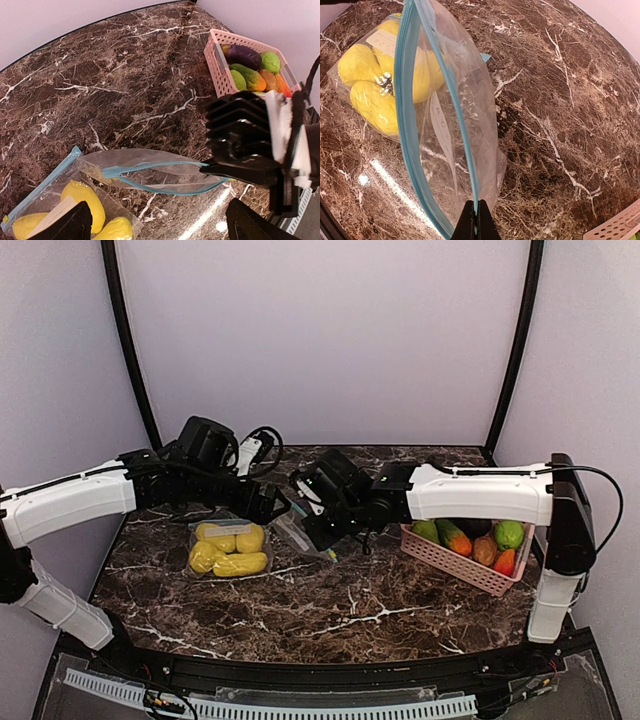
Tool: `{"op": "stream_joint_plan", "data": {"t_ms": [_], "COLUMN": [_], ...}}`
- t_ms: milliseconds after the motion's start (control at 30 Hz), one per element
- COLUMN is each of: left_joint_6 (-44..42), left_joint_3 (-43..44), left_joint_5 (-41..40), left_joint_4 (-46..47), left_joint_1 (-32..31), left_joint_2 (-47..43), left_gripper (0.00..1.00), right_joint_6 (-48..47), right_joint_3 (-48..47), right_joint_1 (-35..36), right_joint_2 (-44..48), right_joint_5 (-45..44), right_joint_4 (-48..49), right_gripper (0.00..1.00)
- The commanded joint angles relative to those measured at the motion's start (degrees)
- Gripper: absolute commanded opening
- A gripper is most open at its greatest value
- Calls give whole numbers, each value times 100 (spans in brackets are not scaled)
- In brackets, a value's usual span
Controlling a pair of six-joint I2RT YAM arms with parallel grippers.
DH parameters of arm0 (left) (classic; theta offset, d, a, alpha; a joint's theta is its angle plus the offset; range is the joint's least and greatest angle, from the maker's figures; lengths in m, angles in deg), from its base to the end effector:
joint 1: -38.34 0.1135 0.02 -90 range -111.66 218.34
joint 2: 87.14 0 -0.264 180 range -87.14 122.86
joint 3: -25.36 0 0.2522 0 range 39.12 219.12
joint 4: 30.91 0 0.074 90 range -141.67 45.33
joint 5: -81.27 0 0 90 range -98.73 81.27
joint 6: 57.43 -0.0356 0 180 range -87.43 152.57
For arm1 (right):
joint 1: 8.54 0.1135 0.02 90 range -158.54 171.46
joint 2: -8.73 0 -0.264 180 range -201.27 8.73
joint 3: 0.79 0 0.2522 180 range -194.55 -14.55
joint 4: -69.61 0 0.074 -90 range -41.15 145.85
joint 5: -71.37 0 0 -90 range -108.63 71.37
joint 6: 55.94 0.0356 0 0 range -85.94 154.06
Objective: Place the food in the zip-top bag and seal the zipper
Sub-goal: Pass from the right arm to the left
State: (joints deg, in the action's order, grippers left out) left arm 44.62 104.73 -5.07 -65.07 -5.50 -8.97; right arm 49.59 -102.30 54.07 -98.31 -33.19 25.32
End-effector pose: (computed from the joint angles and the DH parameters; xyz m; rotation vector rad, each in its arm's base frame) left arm 0.2220 -0.2163 0.3176 0.6430 2.1178 -0.6260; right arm 0.2004 0.3673 0.2587 -0.8647 2.2687 0.3185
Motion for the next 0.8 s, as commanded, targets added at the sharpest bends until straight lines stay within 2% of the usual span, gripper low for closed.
{"op": "stream_joint_plan", "data": {"t_ms": [0,167,433,600,767], "left_joint_6": [-745,-997,-1169,-1454,-1649], "left_joint_3": [233,365,463,427,394], "left_joint_5": [124,151,148,187,253], "left_joint_4": [-365,-341,-187,-25,127], "left_joint_1": [128,258,313,316,315], "left_joint_2": [102,353,670,741,781], "left_gripper": [94,88,68,64,55], "right_joint_6": [-24,-73,-137,-164,-165], "right_joint_3": [-155,-171,-239,-256,-245], "right_joint_1": [60,82,84,84,85], "right_joint_2": [100,66,0,-35,-78], "right_joint_5": [120,200,244,299,314], "right_joint_4": [-40,-41,-41,-41,-41], "right_gripper": [0,0,0,0,0]}}
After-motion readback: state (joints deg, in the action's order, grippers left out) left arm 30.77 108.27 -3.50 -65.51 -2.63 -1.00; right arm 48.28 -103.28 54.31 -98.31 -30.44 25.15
